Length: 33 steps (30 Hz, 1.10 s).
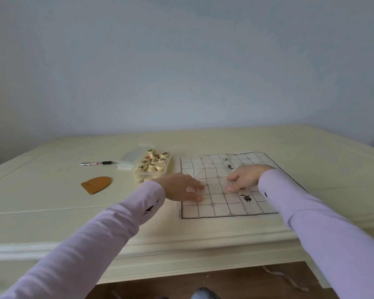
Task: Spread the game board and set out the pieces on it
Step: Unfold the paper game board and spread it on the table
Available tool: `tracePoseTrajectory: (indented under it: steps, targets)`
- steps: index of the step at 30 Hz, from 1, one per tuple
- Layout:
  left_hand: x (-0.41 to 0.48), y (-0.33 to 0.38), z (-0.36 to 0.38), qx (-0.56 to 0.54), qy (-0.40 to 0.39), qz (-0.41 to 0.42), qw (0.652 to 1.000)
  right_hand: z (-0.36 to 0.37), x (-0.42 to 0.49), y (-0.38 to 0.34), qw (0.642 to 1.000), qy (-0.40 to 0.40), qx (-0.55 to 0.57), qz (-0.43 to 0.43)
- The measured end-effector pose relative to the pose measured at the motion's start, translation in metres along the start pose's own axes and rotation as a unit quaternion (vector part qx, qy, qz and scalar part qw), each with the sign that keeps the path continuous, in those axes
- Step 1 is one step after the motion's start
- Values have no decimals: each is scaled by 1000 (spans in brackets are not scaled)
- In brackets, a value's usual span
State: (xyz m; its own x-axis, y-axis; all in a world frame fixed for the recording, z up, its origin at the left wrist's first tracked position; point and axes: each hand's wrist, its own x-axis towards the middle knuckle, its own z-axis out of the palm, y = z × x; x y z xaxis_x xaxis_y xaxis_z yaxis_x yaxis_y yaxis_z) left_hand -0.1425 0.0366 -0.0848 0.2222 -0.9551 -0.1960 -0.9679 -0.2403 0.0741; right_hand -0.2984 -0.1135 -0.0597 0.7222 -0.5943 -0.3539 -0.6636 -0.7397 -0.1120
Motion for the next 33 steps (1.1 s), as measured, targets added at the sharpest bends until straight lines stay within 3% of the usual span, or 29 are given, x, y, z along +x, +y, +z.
tracePoseTrajectory:
  steps: [5, 13, 18, 23, 28, 33]
  targets:
    - [-1, 3, -6, -41, 40, 29, 998, -3, -1, 6, 999, 31, 13, 31]
    - [6, 3, -10, 1, 37, 17, 999, 7, 7, 22, 999, 5, -3, 37]
    - [26, 13, -12, 27, 48, 31, 998, -1, 16, 25, 997, 20, 60, 41]
    - [36, 5, -17, 36, 23, -11, 999, -9, 11, 32, 997, 4, -29, 78]
    - [55, 0, -29, 27, 68, -21, 997, -28, 33, 41, 995, 66, 11, 80]
    - [82, 6, -25, 31, -15, 15, 999, -24, 55, 39, 999, 37, 4, 39]
